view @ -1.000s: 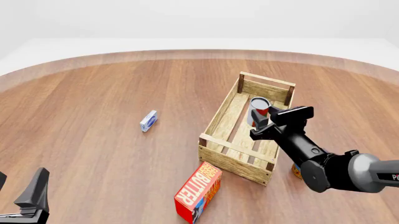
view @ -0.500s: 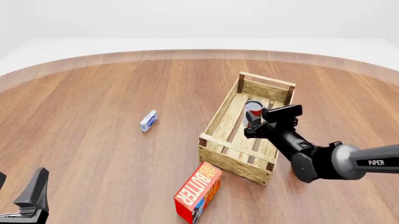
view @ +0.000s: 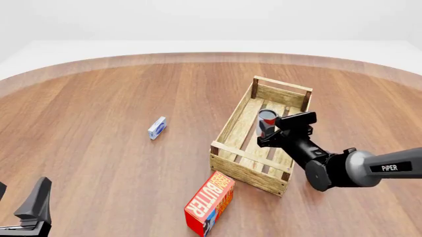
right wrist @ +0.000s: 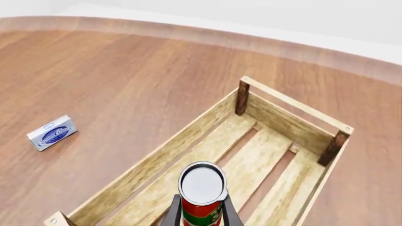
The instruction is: Pick up the tomato sauce, and put it in the wooden tray.
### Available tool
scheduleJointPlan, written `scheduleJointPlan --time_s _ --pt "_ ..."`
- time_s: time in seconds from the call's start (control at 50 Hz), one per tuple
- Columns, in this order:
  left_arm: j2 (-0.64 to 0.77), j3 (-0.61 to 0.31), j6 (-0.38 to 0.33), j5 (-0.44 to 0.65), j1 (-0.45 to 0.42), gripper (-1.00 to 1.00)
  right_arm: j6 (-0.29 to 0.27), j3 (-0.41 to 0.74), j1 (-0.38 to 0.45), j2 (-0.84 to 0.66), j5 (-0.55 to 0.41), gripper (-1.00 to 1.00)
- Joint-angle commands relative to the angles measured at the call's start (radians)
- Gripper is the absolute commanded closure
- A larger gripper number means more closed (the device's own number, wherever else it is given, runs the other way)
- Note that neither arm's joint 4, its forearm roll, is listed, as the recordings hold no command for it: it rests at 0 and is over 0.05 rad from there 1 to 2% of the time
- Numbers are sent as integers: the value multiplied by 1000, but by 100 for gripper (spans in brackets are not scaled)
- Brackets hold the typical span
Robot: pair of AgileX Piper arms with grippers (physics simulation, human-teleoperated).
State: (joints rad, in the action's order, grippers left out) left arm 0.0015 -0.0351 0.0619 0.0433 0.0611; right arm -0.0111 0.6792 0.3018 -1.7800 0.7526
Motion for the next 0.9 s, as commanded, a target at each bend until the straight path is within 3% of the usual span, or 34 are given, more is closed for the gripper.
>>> scheduleJointPlan --time_s 0.02,0.48,0.5,0.9 --pt "0 0 1 0 -1 -100 16 3 -6 -6 2 100" --pt "-1 -5 6 4 0 -100 21 1 -10 -15 10 100" --pt "-1 -5 6 4 -1 -100 21 0 -10 -15 10 -100" --pt "-1 -3 5 -1 0 -100 18 1 -10 -8 4 -100"
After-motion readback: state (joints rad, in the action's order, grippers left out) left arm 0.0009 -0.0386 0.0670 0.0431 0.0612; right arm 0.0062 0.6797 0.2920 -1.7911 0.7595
